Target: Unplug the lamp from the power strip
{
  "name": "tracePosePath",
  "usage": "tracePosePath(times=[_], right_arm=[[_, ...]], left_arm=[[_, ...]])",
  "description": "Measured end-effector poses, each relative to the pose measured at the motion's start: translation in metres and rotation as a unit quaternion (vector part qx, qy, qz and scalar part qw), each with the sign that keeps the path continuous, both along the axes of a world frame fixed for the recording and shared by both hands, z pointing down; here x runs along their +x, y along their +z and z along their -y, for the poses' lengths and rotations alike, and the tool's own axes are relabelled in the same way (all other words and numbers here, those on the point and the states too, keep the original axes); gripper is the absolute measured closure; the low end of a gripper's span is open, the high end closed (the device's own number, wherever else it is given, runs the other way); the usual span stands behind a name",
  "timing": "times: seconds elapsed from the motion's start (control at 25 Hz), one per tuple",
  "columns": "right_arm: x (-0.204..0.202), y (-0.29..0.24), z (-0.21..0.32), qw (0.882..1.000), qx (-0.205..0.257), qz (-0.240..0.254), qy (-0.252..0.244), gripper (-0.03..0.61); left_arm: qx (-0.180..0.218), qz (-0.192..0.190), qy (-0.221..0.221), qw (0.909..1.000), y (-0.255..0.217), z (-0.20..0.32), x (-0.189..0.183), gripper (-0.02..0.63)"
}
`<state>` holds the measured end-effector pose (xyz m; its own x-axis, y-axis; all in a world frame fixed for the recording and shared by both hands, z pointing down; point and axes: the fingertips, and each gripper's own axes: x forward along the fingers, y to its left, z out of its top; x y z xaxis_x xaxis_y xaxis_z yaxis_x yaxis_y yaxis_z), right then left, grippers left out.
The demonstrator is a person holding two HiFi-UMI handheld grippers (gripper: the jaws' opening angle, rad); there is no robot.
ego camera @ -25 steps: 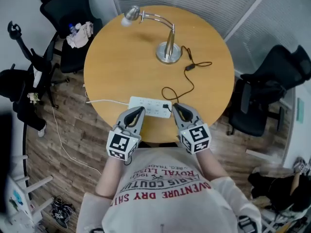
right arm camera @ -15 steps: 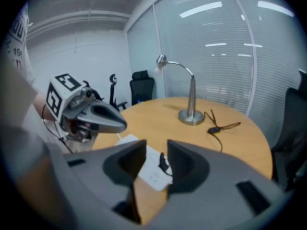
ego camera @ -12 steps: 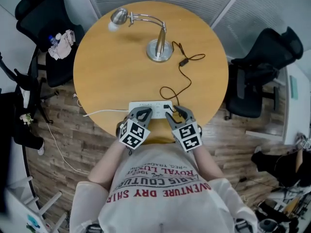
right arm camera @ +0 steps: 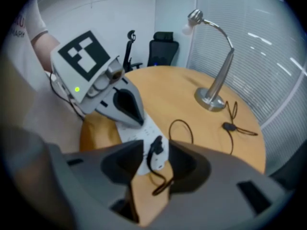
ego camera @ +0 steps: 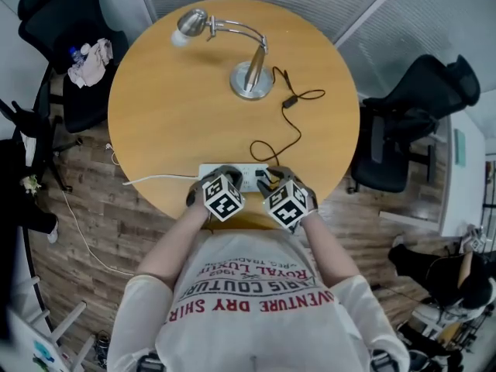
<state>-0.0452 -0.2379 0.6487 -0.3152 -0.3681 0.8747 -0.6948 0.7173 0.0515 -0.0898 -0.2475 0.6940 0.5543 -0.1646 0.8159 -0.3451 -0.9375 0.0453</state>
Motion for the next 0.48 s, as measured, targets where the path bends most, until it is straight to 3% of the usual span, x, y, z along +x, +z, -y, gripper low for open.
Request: tracePosePath(times=[0.24,0.32,0.48], right_arm=[[0.001,0.025,0.001,0.994,-0.048,-0.064,-0.079,0.408],[0.003,0.03,0.004,0.99,-0.054,-0.086,-0.101,0.449],[0.001,0.037,0.006,0.982,-0.059,-0.109,-0.144,0.472]], left_arm=[[-0.025,-0.053,-0.038,0.9976,-0.002,0.001,-0.001,0.583],[-0.018,-0.06,-0.028,0.9976,-0.003,0.001,-0.001,0.583],[-0.005,-0.06,-0.016,0.9981,-0.002,0.001,0.0,0.583]])
